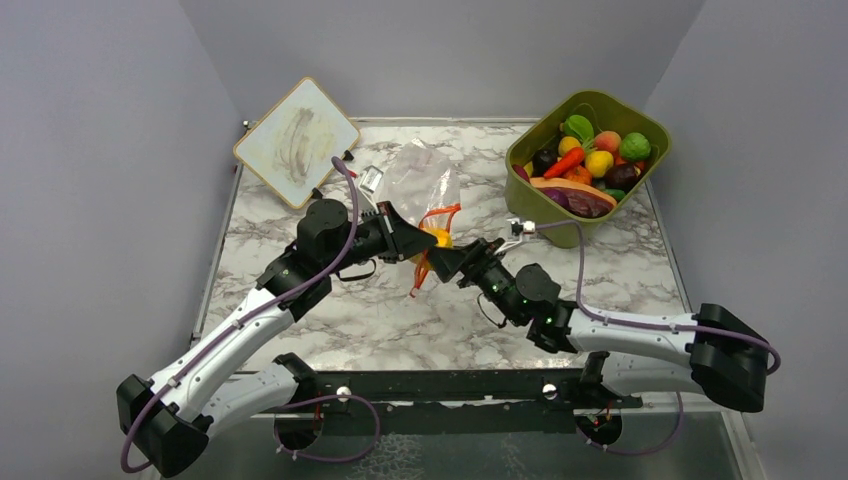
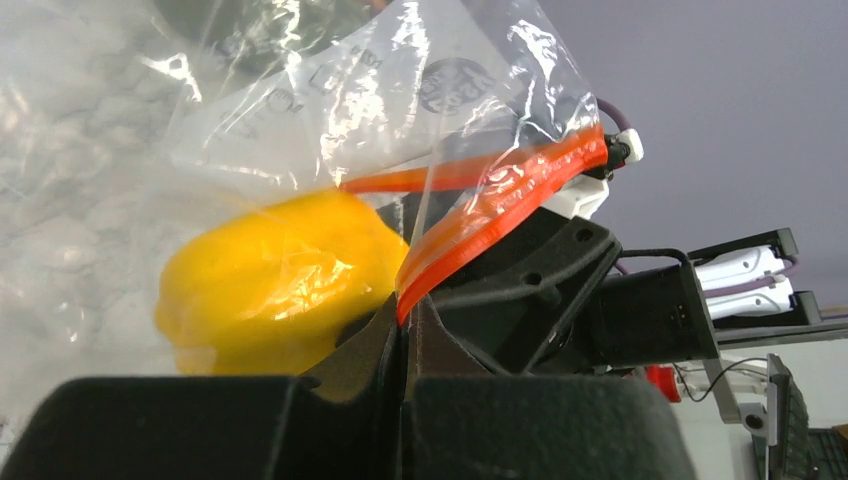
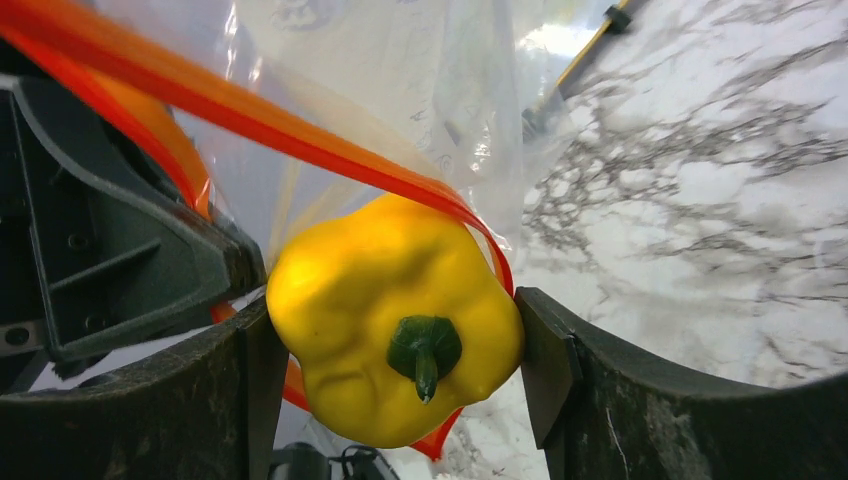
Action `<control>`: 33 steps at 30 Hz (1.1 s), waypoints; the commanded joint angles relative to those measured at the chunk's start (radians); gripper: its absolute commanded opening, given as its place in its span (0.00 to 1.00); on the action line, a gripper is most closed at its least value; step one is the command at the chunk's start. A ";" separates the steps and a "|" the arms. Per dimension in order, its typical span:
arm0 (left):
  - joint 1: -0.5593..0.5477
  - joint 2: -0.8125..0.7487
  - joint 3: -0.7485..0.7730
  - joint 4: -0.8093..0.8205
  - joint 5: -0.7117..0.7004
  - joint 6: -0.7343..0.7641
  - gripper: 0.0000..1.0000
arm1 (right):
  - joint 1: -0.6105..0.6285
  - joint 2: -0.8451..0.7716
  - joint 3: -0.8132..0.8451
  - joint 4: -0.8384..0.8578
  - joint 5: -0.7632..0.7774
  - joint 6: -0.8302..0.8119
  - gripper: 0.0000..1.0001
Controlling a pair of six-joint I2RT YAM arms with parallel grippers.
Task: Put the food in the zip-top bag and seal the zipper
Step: Place the fake vegetable in the zipper food storage bag.
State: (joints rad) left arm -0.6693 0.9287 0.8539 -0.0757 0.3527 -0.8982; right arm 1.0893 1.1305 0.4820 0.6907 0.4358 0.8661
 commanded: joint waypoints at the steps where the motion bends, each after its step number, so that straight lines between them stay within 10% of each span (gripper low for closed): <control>1: 0.000 0.006 -0.013 0.030 0.012 0.000 0.00 | 0.006 0.093 -0.019 0.249 -0.173 0.038 0.20; 5: 0.000 -0.009 -0.009 0.051 0.033 -0.035 0.00 | 0.007 0.151 -0.002 0.234 -0.135 0.057 0.30; 15: 0.027 -0.018 -0.015 0.009 -0.057 -0.077 0.00 | 0.006 -0.023 0.277 -0.593 -0.143 -0.040 0.63; 20: 0.046 0.026 -0.010 0.056 -0.036 -0.159 0.00 | 0.006 -0.145 0.290 -0.753 -0.198 -0.124 0.78; 33: 0.066 0.086 -0.029 0.156 0.052 -0.308 0.00 | 0.006 -0.165 0.478 -1.005 -0.146 -0.242 0.71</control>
State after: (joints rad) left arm -0.6075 0.9993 0.8371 0.0067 0.3420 -1.1557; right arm 1.0904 0.9165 0.9173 -0.2531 0.2943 0.6739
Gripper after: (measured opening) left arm 0.014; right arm 0.756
